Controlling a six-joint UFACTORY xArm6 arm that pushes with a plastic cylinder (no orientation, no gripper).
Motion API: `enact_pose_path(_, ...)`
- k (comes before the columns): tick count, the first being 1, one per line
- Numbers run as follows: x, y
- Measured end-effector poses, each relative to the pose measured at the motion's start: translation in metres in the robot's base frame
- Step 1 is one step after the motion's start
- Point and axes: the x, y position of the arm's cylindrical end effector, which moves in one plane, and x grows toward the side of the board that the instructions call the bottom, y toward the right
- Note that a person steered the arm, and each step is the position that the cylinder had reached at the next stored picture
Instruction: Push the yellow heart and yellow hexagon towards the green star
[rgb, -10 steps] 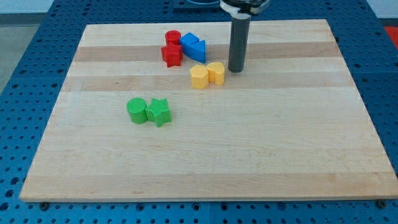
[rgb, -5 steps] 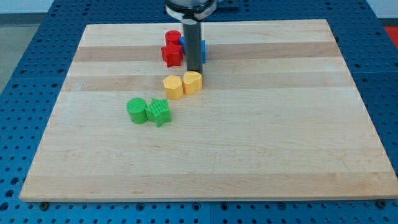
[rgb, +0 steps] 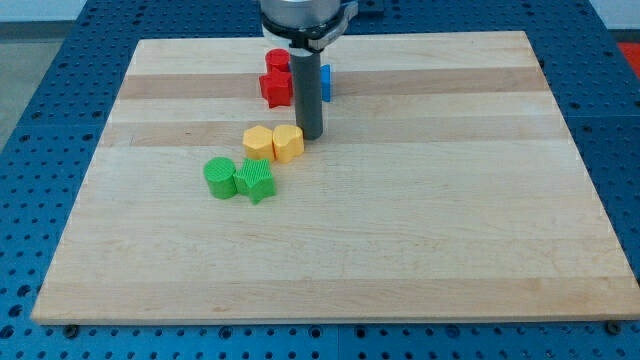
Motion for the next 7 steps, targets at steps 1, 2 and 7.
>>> enact_pose_path(1,0.015,-0.001)
enact_pose_path(2,0.020,-0.010)
enact_pose_path(7,-0.001,-0.060)
